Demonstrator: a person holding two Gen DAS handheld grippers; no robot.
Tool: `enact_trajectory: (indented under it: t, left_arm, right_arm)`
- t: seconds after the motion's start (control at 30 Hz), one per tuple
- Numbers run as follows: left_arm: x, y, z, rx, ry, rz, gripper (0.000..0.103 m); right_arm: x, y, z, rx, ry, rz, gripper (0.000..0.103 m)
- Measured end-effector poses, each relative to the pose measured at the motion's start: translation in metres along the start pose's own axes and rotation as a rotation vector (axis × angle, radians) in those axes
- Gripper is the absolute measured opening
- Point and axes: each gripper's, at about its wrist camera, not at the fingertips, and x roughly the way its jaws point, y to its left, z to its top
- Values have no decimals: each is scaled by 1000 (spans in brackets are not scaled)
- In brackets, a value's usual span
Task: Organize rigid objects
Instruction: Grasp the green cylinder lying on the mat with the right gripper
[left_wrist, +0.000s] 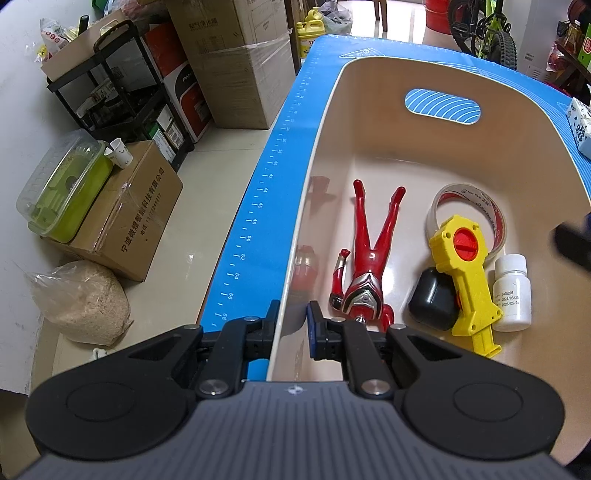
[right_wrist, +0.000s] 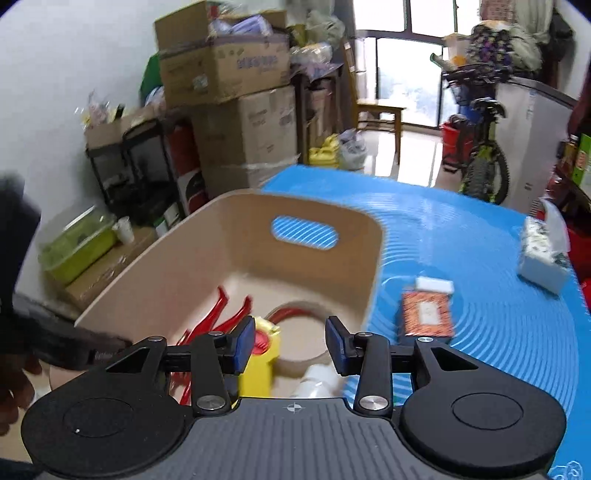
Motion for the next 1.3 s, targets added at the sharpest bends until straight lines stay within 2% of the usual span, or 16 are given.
enact_trajectory:
  t: [0.03, 0.23, 0.4, 0.57, 0.7, 1.0, 1.17, 1.3]
  left_arm:
    - [0, 0, 0, 0, 0, 0, 16]
    - [0, 0, 0, -1, 0, 0, 16]
    - [0, 0, 0, 0, 0, 0, 16]
    - [0, 0, 0, -1, 0, 0, 16]
    - [0, 1, 0, 0, 0, 0, 16]
    - [0, 0, -1, 0, 1, 0, 16]
    - [0, 1, -1, 0, 0, 1, 16]
    - [0, 1, -1, -1, 2, 3, 16]
  right_arm:
    - [-3, -6, 3, 15, -11, -3, 64]
    - [-14, -46, 4, 84, -34, -71, 64]
    - [-2, -82, -11, 162, 30, -91, 64]
    - [26, -98, -32, 188, 125, -79, 64]
    - [41, -102, -50, 201, 173, -37, 64]
    - [65, -99, -57, 195, 222, 68, 64]
    - [78, -99, -61, 188, 262, 49, 64]
    - [79, -95, -63, 183, 254, 27, 64]
